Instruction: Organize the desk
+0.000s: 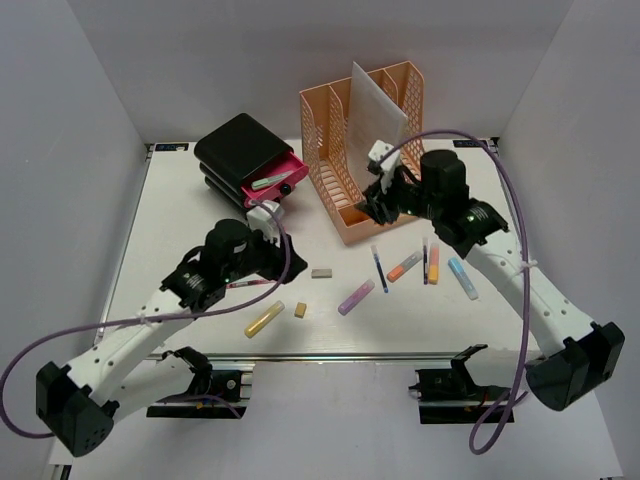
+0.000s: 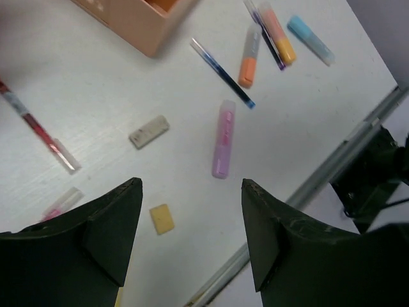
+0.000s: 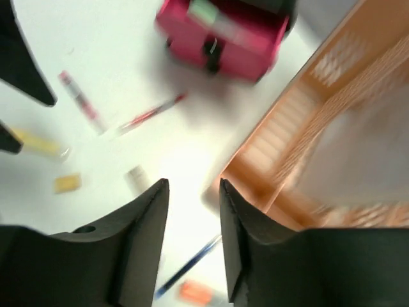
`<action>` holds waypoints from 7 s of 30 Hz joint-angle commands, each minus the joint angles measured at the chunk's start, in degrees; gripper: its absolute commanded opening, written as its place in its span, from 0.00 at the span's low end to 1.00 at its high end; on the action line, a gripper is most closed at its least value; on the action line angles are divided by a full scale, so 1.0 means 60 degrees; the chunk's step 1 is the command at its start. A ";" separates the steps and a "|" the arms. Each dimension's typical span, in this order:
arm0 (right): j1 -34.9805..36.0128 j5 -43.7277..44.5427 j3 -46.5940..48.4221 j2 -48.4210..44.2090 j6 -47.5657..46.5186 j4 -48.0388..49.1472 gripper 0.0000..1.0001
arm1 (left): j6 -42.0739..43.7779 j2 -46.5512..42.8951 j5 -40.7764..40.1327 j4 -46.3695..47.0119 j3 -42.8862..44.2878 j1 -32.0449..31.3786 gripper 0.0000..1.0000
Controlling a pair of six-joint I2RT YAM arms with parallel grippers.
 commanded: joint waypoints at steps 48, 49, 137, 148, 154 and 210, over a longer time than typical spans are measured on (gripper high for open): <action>-0.7434 -0.5682 -0.4905 -0.2132 0.4087 0.1893 0.31 | -0.0058 0.9866 -0.3710 -0.0575 0.5095 -0.4601 0.52; -0.7462 -0.5754 -0.4919 -0.2146 0.4073 0.1907 0.31 | -0.0058 0.9895 -0.3695 -0.0532 0.5080 -0.4601 0.51; -0.6205 -0.5273 -0.4423 -0.1533 0.1451 0.0241 0.30 | 0.3651 0.7236 -0.3947 -0.2714 0.9565 0.1844 0.21; -0.5412 -0.1861 -0.1509 0.0618 -0.0499 -0.3789 0.66 | 0.1349 0.1535 0.1222 -0.0123 0.2111 0.1727 0.67; -0.5412 0.0365 -0.1139 0.1384 0.0614 -0.4115 0.58 | 0.1129 -0.0062 0.1492 0.0846 0.0014 0.1727 0.72; -0.5090 0.2567 -0.2080 0.3817 0.1744 -0.1562 0.03 | 0.1378 -0.0373 0.0245 0.0143 -0.0296 0.1844 0.77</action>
